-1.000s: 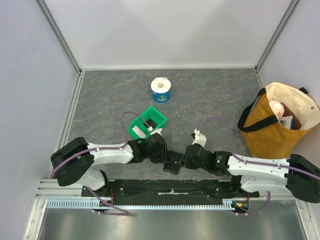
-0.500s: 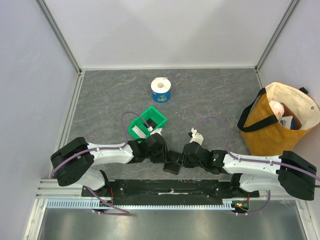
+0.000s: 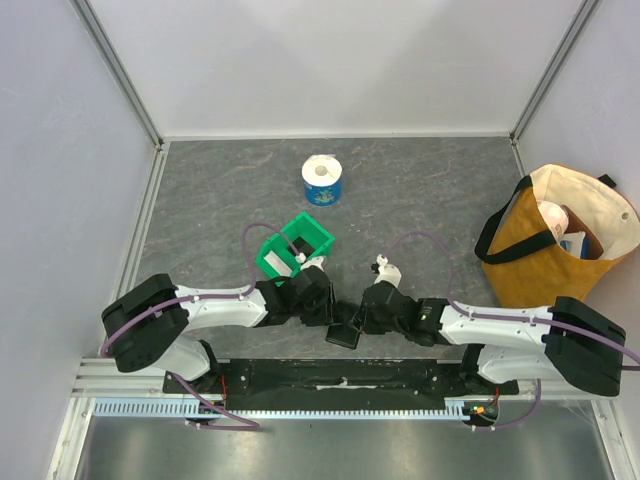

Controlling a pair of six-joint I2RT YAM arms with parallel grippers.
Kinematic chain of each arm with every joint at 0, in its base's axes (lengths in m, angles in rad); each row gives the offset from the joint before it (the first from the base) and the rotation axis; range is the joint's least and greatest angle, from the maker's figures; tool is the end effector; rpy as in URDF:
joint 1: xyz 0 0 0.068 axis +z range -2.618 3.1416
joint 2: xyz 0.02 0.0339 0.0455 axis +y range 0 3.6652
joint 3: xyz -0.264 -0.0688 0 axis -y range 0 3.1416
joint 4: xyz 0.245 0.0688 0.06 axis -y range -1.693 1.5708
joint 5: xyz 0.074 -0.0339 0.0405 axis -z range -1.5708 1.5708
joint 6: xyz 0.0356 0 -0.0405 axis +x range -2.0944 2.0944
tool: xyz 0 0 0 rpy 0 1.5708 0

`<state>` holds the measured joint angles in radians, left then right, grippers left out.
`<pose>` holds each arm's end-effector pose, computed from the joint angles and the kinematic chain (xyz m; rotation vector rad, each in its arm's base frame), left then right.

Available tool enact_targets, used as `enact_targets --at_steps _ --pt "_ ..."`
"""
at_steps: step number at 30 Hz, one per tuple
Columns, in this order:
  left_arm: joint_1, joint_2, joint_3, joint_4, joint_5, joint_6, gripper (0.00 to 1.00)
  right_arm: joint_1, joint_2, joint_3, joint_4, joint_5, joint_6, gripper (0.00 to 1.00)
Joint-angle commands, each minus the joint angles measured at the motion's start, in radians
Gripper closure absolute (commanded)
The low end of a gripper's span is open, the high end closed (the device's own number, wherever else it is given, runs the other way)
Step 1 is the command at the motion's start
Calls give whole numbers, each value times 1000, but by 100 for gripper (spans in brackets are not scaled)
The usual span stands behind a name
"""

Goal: Put the credit cards into the card holder
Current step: Close the card holder at the center of the board.

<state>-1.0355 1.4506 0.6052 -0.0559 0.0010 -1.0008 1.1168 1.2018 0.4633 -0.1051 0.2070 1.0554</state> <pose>0.1345 -0.2269 0.1461 0.0470 2.6801 -0.7943 0.1025 0.1933 0.1579 0.0223 2.5326 0.7296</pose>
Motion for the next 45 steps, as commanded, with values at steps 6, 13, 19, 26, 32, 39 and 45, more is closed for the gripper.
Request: enact_targets --at_steps 6,13,19,26,32,39,45 --pt "-5 28 10 -16 -9 22 60 2 67 77 -7 -43 -81 83" --pt "-5 28 7 -5 -6 30 65 2 116 144 -111 -20 -124 84" --pt "-8 30 8 10 19 37 72 2 163 166 -117 -50 -155 85" --pt "-9 37 10 22 27 42 81 2 205 176 -125 -73 -173 86" --pt "-9 42 13 28 31 44 86 5 271 196 -151 -93 -192 88" --pt "-12 45 13 30 30 41 89 29 357 256 -257 -58 -229 90" --pt "-12 40 11 30 27 33 90 75 412 241 -255 -41 -195 94"
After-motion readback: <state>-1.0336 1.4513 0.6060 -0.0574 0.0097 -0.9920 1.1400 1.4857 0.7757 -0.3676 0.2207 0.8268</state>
